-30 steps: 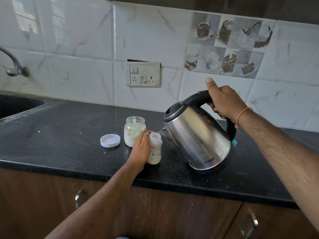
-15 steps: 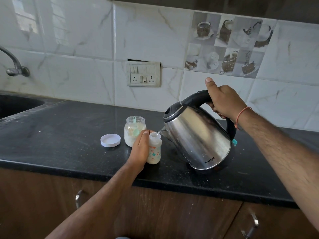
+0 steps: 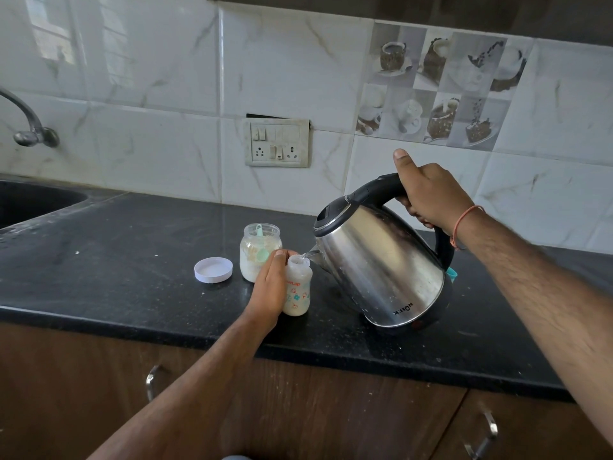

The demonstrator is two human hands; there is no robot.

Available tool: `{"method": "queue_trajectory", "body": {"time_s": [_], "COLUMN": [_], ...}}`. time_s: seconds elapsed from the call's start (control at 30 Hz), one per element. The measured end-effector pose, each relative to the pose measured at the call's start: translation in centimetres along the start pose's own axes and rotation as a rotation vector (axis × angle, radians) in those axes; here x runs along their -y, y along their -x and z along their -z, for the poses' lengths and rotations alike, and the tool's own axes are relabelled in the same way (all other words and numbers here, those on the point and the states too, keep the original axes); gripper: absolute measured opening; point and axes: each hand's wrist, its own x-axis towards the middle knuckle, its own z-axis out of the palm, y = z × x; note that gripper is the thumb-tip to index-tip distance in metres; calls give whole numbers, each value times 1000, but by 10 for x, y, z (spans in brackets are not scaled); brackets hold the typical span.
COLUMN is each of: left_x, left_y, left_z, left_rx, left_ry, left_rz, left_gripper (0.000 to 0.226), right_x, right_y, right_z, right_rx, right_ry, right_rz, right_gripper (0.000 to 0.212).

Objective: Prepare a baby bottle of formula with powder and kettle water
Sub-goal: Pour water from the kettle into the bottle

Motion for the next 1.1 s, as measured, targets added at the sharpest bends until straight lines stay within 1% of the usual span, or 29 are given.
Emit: {"method": "queue_trajectory", "body": {"time_s": [0.2,1.1], "left_x": [0,-1], "left_y": [0,-2], "left_z": [1,3], "left_rx": [-7,-52], "left_ry": [13,180], "left_rz": [7,74], "left_gripper": [45,39], "right_x": [1,3], "right_y": [0,1], "right_z": [0,-1], "right_rx": [-2,-10], "right_ry": [4,11], "right_rz": [-2,-6], "right_gripper": [83,82]}}
